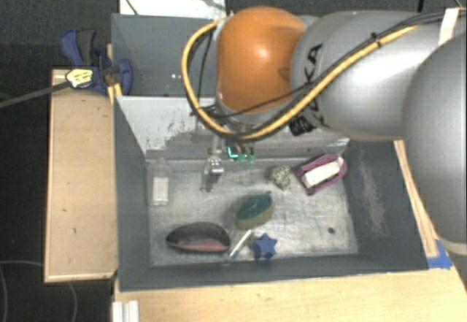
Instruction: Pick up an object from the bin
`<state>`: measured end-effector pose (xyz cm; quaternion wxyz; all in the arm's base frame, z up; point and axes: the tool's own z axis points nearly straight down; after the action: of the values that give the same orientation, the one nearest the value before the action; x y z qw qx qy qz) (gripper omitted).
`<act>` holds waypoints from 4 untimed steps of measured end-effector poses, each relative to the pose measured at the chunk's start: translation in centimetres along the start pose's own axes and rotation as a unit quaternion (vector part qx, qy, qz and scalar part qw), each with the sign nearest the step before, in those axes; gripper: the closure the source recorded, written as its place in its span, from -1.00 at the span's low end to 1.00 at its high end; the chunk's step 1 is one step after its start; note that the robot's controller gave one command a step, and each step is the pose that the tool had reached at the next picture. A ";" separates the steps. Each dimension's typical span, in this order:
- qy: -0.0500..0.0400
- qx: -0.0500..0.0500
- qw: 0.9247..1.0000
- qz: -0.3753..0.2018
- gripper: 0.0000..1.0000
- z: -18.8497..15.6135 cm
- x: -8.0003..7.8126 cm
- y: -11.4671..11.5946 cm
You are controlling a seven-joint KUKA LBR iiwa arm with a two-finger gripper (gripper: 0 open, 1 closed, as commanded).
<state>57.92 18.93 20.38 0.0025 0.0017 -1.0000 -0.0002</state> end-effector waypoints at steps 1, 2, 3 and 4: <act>0.003 0.001 1.000 -0.012 -1.00 7.4 10.1 -1.6; -0.002 0.000 0.999 0.033 -1.00 13.4 9.2 -2.2; -0.005 -0.002 0.999 0.035 1.00 13.1 9.1 -2.1; -0.007 -0.002 1.000 0.011 1.00 2.2 6.7 -1.1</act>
Offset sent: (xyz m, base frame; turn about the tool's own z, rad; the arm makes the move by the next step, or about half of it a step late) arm -0.0971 -0.0163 -0.0701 -0.0193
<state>51.21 17.81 18.23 -0.0048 -0.0097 -0.9999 -0.0018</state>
